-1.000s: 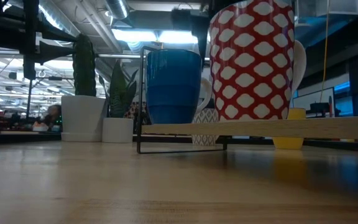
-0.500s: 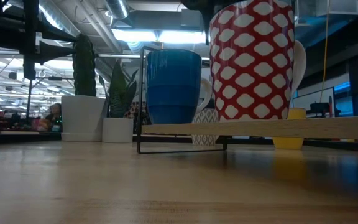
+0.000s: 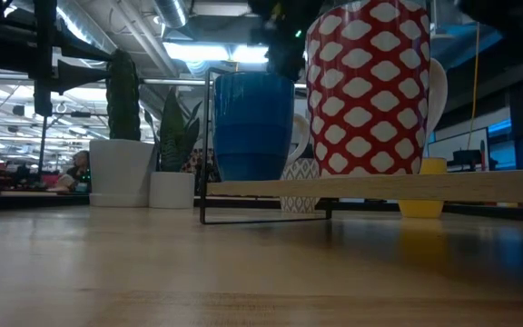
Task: Place coffee mugs
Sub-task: Put the gray patterned mug on the shelf
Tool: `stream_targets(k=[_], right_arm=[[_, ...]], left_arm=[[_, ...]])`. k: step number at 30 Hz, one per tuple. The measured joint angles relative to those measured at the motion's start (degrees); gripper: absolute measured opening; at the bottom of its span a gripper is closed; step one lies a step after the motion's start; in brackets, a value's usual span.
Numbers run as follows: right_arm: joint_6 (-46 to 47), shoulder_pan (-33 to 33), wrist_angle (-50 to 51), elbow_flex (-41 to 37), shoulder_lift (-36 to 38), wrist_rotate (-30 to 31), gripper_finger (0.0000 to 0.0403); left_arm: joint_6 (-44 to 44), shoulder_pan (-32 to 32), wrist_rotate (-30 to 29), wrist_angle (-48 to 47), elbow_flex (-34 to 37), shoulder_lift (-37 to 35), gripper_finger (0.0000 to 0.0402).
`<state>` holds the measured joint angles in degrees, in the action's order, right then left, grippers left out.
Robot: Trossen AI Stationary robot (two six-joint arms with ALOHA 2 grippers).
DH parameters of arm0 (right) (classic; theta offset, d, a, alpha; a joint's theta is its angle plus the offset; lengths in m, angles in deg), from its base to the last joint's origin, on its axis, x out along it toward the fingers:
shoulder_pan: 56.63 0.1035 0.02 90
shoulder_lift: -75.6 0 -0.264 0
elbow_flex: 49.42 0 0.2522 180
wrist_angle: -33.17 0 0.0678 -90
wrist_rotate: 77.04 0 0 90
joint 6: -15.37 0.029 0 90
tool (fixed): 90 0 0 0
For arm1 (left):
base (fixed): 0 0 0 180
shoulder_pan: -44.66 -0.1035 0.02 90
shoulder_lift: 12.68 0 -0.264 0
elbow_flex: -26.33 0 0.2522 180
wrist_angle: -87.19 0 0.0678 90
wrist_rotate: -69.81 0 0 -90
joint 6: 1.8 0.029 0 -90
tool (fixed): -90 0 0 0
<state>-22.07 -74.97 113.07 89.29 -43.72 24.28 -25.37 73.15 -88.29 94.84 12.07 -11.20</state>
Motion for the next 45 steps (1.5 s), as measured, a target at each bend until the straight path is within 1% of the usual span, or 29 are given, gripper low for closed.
stream_targets(k=[4,12,17,24,28,30,32,36,37,38,40,45], right_arm=[[9.3,-0.7,0.5,0.0,-4.1,5.7,0.0165],[23.9,-1.4,1.7,-0.1,-6.9,6.1,0.0165],[26.0,-1.7,0.6,-0.1,-8.6,6.1,0.0165],[31.0,-2.0,2.8,-0.1,-11.8,4.7,0.0165],[31.7,-2.3,2.8,0.0,-13.3,4.5,0.016],[31.7,-2.5,2.9,0.1,-13.5,4.7,0.0144],[31.7,-2.7,3.0,0.1,-13.5,4.7,0.0117],[31.8,-3.6,3.1,0.2,-13.4,3.7,0.0043],[31.8,-3.7,3.2,0.2,-13.4,2.9,0.0023],[31.7,-4.0,3.4,0.2,-13.3,1.8,0.0012],[31.9,-4.4,3.2,0.2,-13.3,-1.1,0.0009],[31.2,-4.2,4.4,-0.3,-13.6,-3.3,0.0001]], left_arm=[[0.2,0.0,0.0,0.0,0.0,0.0,0.0121],[0.2,0.0,0.0,0.0,0.0,0.0,0.0121],[0.2,0.0,0.0,0.0,0.0,0.0,0.0121],[0.1,0.0,0.0,0.0,0.0,0.0,0.0121],[0.1,0.0,0.0,0.0,0.0,0.0,0.0121],[0.1,0.0,0.0,0.0,0.0,0.0,0.0121],[0.1,0.0,0.0,0.0,0.0,0.0,0.0121],[0.2,0.0,0.0,0.0,0.0,0.0,0.0121],[0.2,0.0,0.0,0.0,0.0,0.0,0.0121],[0.2,0.0,0.0,0.0,0.0,0.0,0.0121],[0.2,0.0,0.0,0.0,0.0,0.0,0.0121],[0.2,0.0,0.0,0.0,0.0,0.0,0.0121]])
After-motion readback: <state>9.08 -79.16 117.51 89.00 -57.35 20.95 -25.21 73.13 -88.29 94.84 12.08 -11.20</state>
